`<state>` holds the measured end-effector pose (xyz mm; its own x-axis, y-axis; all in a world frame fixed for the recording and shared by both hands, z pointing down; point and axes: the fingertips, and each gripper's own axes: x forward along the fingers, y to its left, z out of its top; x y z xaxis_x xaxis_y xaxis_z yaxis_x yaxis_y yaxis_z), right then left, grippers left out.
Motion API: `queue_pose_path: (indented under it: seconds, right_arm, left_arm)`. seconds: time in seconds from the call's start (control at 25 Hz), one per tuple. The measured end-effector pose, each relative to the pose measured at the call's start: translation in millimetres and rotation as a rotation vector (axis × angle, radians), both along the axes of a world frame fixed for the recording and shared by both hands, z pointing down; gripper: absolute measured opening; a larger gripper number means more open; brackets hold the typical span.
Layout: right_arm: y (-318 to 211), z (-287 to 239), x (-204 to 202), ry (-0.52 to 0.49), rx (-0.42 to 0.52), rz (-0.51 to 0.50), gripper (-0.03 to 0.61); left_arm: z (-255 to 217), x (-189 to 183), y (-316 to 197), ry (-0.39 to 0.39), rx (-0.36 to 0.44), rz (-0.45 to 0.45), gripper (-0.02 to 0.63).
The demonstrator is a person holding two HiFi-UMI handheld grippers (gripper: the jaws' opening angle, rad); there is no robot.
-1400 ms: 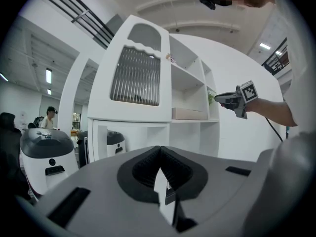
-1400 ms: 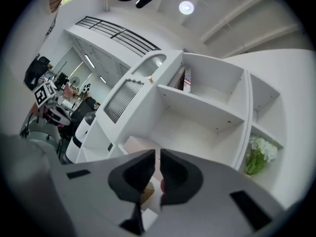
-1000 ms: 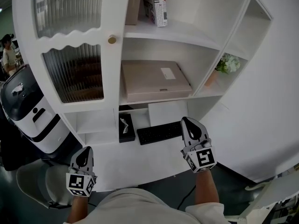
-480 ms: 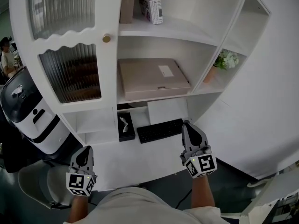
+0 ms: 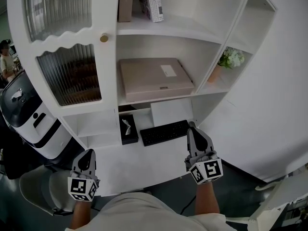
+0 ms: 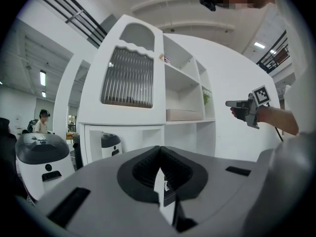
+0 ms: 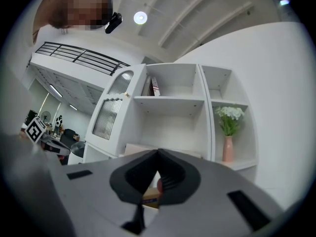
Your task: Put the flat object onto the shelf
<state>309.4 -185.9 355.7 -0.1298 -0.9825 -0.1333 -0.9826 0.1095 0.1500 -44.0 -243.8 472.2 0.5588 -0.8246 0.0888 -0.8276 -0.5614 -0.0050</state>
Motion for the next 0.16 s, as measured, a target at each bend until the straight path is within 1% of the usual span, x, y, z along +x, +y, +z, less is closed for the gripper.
queue_pose_path:
  seconds: [0.16]
  right_arm:
    - [1.9,0.5,0.8,-0.005,0.003,0.001,0.002]
  left_arm:
    - [-0.2,0.9,1.9,-0.002,0.001,0.001,0.002]
